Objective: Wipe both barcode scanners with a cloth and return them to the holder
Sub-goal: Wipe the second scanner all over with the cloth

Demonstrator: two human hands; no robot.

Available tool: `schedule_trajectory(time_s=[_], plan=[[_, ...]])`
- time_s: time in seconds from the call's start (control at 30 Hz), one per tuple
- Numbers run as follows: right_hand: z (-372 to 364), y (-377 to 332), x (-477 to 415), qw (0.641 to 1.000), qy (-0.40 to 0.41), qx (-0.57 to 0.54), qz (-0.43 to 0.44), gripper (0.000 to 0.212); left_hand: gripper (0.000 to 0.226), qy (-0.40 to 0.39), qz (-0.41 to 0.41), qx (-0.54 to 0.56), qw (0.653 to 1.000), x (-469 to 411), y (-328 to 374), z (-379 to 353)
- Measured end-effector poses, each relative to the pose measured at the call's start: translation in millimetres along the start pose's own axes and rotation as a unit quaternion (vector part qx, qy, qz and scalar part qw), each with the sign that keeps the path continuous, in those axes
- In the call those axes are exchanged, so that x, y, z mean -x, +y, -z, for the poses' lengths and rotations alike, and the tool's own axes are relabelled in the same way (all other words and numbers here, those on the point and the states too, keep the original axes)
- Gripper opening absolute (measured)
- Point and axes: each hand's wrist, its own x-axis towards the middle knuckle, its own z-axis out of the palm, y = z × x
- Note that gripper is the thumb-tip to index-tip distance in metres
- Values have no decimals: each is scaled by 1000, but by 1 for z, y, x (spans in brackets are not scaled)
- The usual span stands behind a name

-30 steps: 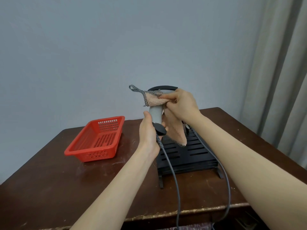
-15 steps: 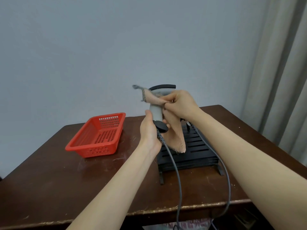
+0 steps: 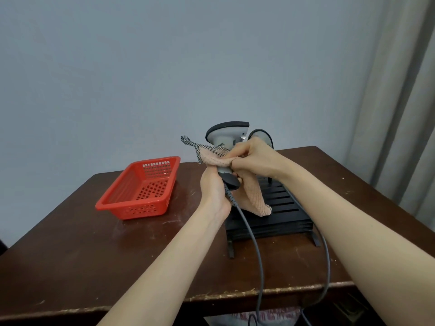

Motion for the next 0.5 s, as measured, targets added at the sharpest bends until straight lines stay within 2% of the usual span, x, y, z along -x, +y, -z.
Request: schedule_trajectory(time_s=[0.07,0.13,0.23,0.3,0.43,0.5], plan=[[1,1,1,1000,5,-4,-7,31,33,-5,9,1,1000,1,-2,0],[2,4,-3,999,46,16,-16,32,39,-13,6,-7,1000,0,-2,0],[6,12,-13,980,143,135,-22,34,45,-15,1,-20,1000,-2,-4,0],[9,10,-15,967,175,186,-19,36,44,-24,-4,-23,999,-3,-4,-1],[4,2,-3,997,76,-8,-17,35,46,-30,-14,-7,999,-6,1,-4],[2,-1,1,998,33,-55,-14,35,53,-46,-22,-7,999,-8,3,-2]])
